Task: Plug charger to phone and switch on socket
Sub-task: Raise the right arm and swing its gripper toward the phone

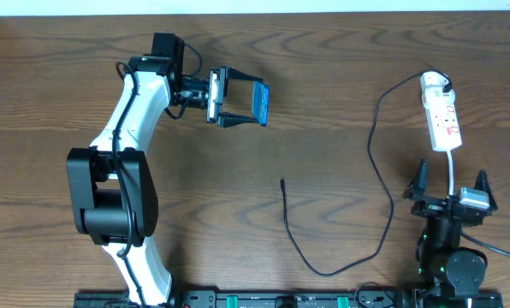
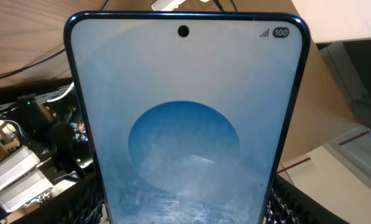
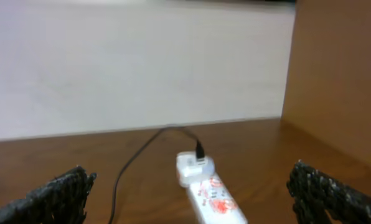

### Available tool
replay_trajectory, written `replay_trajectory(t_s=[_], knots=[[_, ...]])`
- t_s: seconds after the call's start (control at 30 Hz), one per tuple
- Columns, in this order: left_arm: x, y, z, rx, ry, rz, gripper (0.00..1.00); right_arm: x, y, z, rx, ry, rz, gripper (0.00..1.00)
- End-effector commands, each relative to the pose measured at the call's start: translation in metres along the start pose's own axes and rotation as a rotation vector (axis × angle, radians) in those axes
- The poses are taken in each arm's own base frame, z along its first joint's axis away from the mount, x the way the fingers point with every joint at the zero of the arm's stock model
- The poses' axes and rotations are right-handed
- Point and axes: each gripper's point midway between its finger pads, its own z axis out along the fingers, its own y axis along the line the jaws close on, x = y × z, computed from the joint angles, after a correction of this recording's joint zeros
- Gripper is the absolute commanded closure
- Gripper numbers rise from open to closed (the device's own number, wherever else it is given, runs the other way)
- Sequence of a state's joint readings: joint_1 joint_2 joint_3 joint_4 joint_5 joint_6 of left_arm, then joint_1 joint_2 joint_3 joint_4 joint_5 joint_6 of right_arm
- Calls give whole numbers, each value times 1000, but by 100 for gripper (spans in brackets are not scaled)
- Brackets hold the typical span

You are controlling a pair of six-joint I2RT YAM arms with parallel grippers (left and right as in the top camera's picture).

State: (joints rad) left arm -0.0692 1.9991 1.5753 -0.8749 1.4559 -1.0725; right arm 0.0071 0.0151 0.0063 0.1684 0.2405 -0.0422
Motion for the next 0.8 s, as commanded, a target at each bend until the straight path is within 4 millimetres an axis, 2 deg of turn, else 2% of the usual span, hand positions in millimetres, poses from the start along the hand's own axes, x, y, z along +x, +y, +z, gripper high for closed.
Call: replay_trajectory(t_s=[0.0,0.33,0.53,0.7,0.77], knots=[[24,-9,-3,29,47,54,92,-19,-2,-1,15,-75,-30,1],[24,-9,-3,29,46,54,93,-52,-7,5,39,-137,-22,1],[24,-9,-3,29,46,54,93,-78,7,30,-17,-83,-141,1],[24,-9,-3,29,46,54,93,-100,27,64,-98,-51,-154,1],[24,-9,-3,29,46,54,93,-109,41,83,-158,-31,-154,1]])
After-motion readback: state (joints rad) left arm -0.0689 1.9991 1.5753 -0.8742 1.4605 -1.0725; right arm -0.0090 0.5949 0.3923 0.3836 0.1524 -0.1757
